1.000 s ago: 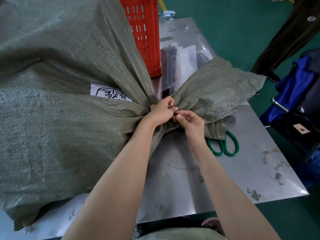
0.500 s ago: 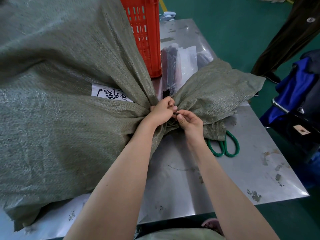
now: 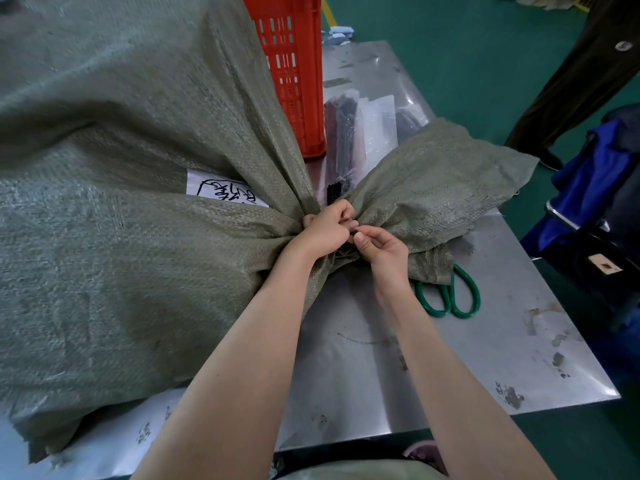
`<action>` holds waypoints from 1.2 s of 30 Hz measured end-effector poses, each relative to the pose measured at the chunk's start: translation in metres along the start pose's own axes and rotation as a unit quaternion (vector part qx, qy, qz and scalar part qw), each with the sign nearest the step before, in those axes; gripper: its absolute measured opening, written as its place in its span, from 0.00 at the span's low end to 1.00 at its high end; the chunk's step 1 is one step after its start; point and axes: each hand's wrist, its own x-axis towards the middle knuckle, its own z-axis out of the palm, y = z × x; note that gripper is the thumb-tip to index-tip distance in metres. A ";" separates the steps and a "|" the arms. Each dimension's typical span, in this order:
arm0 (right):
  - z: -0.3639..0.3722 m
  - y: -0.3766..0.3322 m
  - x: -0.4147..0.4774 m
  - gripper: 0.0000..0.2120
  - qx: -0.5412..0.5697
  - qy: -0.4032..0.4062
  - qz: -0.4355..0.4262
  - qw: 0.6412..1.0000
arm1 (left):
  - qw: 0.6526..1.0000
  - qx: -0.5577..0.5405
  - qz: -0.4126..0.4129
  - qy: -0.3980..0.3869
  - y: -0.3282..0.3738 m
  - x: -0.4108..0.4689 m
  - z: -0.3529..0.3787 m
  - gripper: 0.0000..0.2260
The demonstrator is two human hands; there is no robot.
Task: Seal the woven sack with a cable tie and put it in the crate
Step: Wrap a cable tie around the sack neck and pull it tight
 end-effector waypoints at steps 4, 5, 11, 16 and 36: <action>0.000 0.001 0.001 0.11 -0.028 0.020 -0.008 0.999 | 1.000 0.006 0.010 0.000 0.001 -0.002 -0.001 0.16; 0.001 0.002 0.001 0.11 -0.032 0.023 -0.008 0.999 | 1.000 0.007 0.010 0.000 0.002 -0.002 -0.001 0.16; 0.003 -0.003 0.000 0.11 -0.041 0.019 0.004 0.999 | 1.000 0.006 0.012 0.005 0.000 -0.002 0.001 0.16; 0.004 -0.010 -0.003 0.10 -0.040 0.034 0.086 0.995 | 1.000 0.009 0.019 0.011 -0.001 -0.003 0.003 0.16; 0.011 -0.006 -0.015 0.05 -0.153 0.105 0.032 0.982 | 0.999 0.007 0.026 0.017 -0.002 -0.004 0.000 0.16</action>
